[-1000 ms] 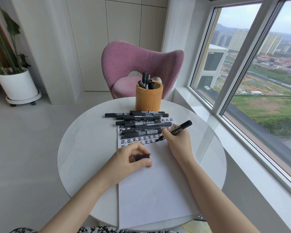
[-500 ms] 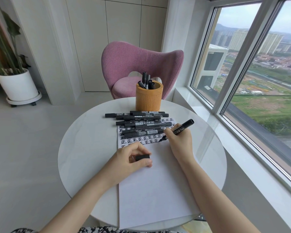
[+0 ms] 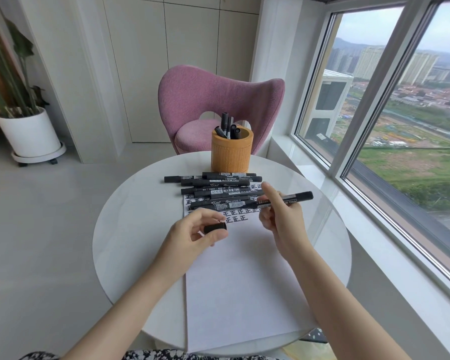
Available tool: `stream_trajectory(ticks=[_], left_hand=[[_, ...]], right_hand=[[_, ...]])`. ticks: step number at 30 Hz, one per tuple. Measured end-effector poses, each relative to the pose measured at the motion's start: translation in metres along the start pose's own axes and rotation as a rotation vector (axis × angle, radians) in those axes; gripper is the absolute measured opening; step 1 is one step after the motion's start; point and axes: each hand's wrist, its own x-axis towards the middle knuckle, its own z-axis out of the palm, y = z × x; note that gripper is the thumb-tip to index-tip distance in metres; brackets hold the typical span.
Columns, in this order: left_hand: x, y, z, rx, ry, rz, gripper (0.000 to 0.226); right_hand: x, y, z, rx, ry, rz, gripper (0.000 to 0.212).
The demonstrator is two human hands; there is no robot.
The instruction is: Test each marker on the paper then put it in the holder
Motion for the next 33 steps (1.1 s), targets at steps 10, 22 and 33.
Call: stream_trajectory(ticks=[10,22,33], left_hand=[[0.003,0.0,0.0,-0.117,0.11,-0.006,0.016],[-0.001,0.004,-0.001,-0.175,0.094,-0.016,0.013],[0.0,0.007,-0.001,-0.195,0.126,-0.004,0.005]], right_hand=[[-0.031,0.0,0.024,-0.065,-0.053,-0.051,0.041],[-0.037,0.011,0.043,-0.231,-0.074,-0.152,0.036],[-0.037,0.007,0.047,-0.226,-0.148,-0.094,0.043]])
